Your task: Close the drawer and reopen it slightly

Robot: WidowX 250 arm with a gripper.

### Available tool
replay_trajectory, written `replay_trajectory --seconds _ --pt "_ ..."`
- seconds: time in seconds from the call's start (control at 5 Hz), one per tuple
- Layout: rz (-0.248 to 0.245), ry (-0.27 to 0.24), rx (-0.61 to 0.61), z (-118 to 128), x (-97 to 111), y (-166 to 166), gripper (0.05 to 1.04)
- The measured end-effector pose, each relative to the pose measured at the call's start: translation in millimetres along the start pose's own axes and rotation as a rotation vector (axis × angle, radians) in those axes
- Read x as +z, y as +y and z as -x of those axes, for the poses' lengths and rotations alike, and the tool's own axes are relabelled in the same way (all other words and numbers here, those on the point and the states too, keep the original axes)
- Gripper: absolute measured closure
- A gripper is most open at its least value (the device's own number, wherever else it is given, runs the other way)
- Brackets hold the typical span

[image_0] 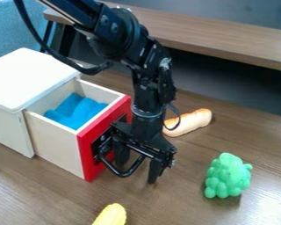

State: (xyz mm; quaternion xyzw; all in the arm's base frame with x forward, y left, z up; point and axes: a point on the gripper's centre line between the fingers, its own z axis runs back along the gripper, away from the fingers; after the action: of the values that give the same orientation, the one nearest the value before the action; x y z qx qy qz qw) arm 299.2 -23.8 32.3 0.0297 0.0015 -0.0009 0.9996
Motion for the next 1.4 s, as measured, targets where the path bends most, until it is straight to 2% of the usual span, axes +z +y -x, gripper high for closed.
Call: replay_trajectory --seconds 0.4,0.6,0.8,1.0,1.4 --pt "-0.033 -0.006 0.006 -1 0 5 0.084" --pt "-0.064 0.021 0.015 3 1 15 0.084" --pt "-0.087 0.025 0.043 7 8 32 0.084" --pt "-0.093 0.038 0.095 14 10 55 0.084" --pt "-0.098 0.042 0.131 20 11 72 0.084"
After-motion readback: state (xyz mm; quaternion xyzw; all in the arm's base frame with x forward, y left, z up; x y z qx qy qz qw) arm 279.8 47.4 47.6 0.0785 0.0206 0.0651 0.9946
